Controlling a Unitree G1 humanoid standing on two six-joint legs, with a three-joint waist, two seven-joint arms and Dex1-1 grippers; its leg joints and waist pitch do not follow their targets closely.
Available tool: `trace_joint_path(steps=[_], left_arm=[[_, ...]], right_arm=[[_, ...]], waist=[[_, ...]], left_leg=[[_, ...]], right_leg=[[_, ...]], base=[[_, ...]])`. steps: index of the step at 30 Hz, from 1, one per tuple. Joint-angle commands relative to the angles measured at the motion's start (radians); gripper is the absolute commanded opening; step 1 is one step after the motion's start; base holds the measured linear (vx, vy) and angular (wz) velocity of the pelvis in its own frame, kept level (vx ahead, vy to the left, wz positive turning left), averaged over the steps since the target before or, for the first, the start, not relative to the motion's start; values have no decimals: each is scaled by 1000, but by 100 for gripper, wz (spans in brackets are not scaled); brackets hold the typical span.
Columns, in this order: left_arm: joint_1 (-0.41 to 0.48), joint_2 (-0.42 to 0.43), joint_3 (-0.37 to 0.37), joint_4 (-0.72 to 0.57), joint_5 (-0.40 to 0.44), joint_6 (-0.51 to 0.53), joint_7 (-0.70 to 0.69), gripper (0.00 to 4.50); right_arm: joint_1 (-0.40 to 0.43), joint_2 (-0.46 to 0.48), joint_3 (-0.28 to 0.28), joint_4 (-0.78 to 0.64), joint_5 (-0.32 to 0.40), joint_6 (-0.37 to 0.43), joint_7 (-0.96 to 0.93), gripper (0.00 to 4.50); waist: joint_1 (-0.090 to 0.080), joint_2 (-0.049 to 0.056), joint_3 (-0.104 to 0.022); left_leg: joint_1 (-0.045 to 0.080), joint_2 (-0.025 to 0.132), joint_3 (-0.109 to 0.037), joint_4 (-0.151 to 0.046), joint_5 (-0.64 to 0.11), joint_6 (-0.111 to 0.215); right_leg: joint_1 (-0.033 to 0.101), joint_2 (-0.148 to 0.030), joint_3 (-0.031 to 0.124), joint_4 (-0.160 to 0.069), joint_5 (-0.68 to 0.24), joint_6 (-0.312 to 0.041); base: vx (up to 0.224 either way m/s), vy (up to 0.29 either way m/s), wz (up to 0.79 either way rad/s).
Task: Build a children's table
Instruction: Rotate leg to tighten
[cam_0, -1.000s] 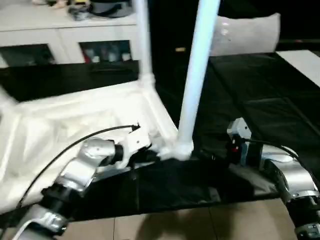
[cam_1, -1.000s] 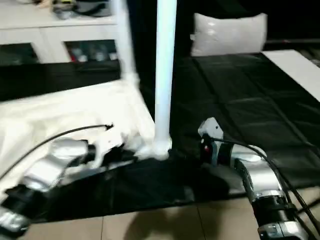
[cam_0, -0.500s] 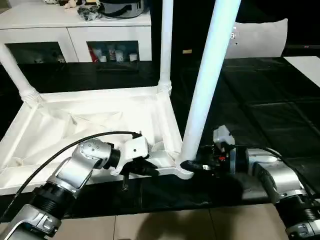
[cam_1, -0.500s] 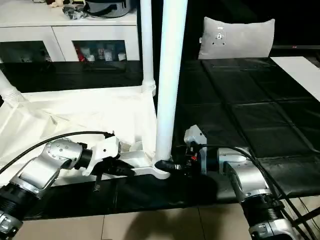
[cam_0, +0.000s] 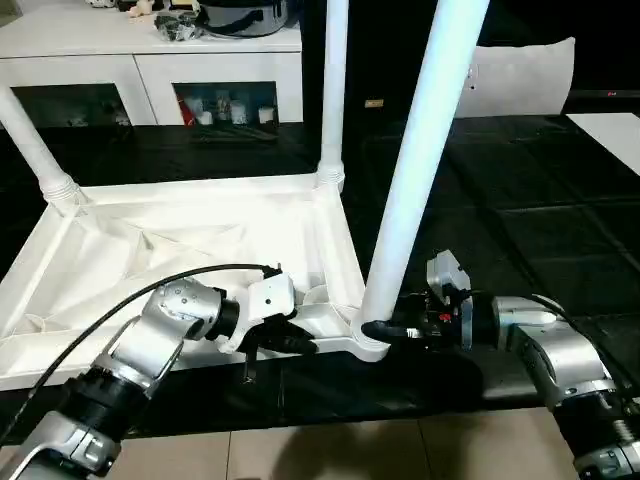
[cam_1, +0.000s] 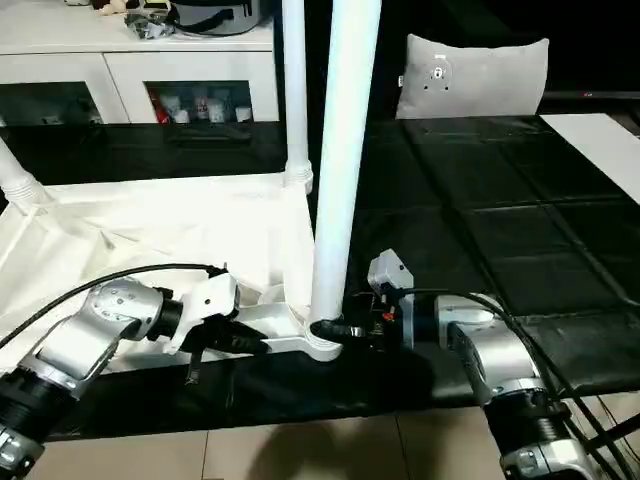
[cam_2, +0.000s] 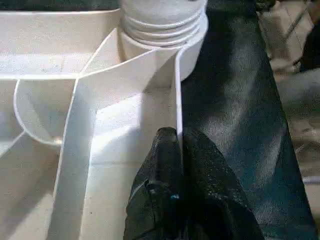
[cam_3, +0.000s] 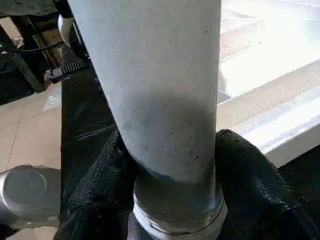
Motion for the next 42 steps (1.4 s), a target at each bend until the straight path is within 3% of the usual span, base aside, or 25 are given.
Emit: trace_joint_path(steps=[1, 3, 5, 6, 7, 9, 10, 13, 16, 17, 18, 24, 26, 29, 32, 33, 36, 38, 42], left_arm=[[20, -41, -17, -4, 8, 62, 67, 0], [21, -68, 2, -5, 0, 85, 109, 0], [20, -121, 35, -8, -10, 127, 191, 0], [19, -144, 48, -10, -10, 144, 229, 0], [16, -168, 63, -11, -10, 167, 269, 0], [-8, -249, 112, -1, -8, 236, 397, 0], [-26, -289, 138, 15, -1, 250, 472, 0], [-68, -379, 202, 57, 16, 267, 648, 0], [-83, -429, 220, 64, 31, 274, 724, 0], [-82, -429, 214, 61, 38, 277, 724, 0], [-78, -422, 202, 55, 47, 277, 715, 0], [-67, -367, 160, 63, 73, 232, 672, 0], [-61, -332, 127, 66, 88, 202, 640, 0], [-51, -291, 88, 74, 111, 153, 596, 0], [-35, -251, 72, 73, 110, 119, 535, 0], [-32, -241, 70, 73, 107, 112, 520, 0], [-23, -188, 48, 86, 102, 54, 458, 0], [-16, -165, 35, 86, 97, 17, 411, 0], [8, -104, 0, 60, 76, -63, 274, 0]], right_arm=[[2, 53, -19, 21, 5, 28, -105, 210], [-7, 81, -37, 42, -6, 25, -172, 209], [-28, 132, -63, 77, -26, 31, -294, 206], [-38, 154, -72, 90, -35, 37, -345, 204], [-49, 173, -80, 107, -46, 44, -397, 204], [-85, 221, -93, 164, -86, 68, -545, 201], [-104, 246, -109, 197, -95, 80, -622, 200], [-150, 303, -164, 275, -91, 110, -779, 200], [-177, 326, -178, 326, -104, 46, -819, 200], [-183, 329, -183, 335, -107, 31, -827, 200], [-189, 327, -186, 340, -112, 13, -829, 255], [-181, 300, -183, 326, -120, -33, -784, 308], [-165, 269, -172, 311, -122, -67, -730, 315], [-143, 233, -181, 284, -105, -87, -671, 341], [-103, 167, -178, 223, -83, -97, -546, 360], [-91, 142, -172, 203, -77, -95, -500, 386], [-56, 38, -146, 152, -56, -110, -321, 406], [-57, 8, -153, 148, -49, -117, -283, 429], [-54, -45, -136, 126, -30, -138, -164, 429]], waist=[[-7, -9, -54], [-16, -9, -45], [-27, -6, -39], [-38, -6, -42], [-44, -5, -43], [-69, -3, -44], [-72, -1, -46], [-96, -3, -53], [-93, -5, -57], [-91, -8, -60], [-86, -8, -62], [-71, -9, -69], [-67, -2, -66], [-62, -3, -61], [-55, -3, -60], [-51, 2, -62], [-47, -3, -61], [-46, -6, -61], [-41, -9, -61]], left_leg=[[-12, 29, -1, -73, -92, 53], [-2, 19, 0, -73, -151, 33], [0, 15, -2, -73, -185, 21], [5, 12, -5, -71, -210, 14], [1, 10, -7, -71, -212, 15], [-2, 11, -10, -70, -218, 12], [-3, 11, -12, -71, -219, 14], [-8, 12, -11, -71, -187, 29], [-9, 15, -8, -71, -141, 51], [-17, 14, -7, -70, -107, 64], [-17, 15, -7, -68, -77, 76], [-28, 16, -5, -59, 32, 118], [-27, 15, -3, -58, 16, 124], [-23, 19, -1, -64, -43, 109], [-20, 22, -2, -65, -56, 103], [-20, 23, -3, -65, -49, 99], [-23, 20, -2, -62, -56, 111], [-24, 18, -1, -62, -58, 115], [-20, 24, -1, -63, -57, 115]], right_leg=[[64, -69, 68, -75, -373, -69], [60, -69, 56, -99, -508, -22], [57, -66, 46, -114, -572, 9], [59, -65, 38, -120, -594, 29], [62, -64, 35, -121, -591, 37], [64, -61, 29, -123, -565, 37], [67, -62, 28, -122, -557, 35], [70, -63, 34, -116, -472, -3], [68, -68, 45, -104, -412, -38], [72, -68, 49, -95, -373, -53], [71, -68, 53, -87, -339, -67], [73, -66, 63, -55, -178, -130], [72, -65, 61, -58, -204, -126], [69, -66, 61, -71, -287, -95], [69, -64, 62, -73, -301, -82], [69, -64, 64, -68, -286, -87], [72, -61, 63, -66, -270, -90], [71, -61, 62, -68, -283, -91], [67, -63, 64, -67, -300, -97]], base=[[0, 0, 0], [0, 0, 0], [0, 0, 0], [0, 0, 0], [0, 0, 0], [0, 0, 0], [0, 0, 0], [0, 0, 0], [0, 0, 0], [0, 0, 0], [0, 0, 0], [0, 0, 0], [0, 0, 0], [0, 0, 0], [0, 0, 0], [0, 0, 0], [0, 0, 0], [0, 0, 0], [0, 0, 0]])
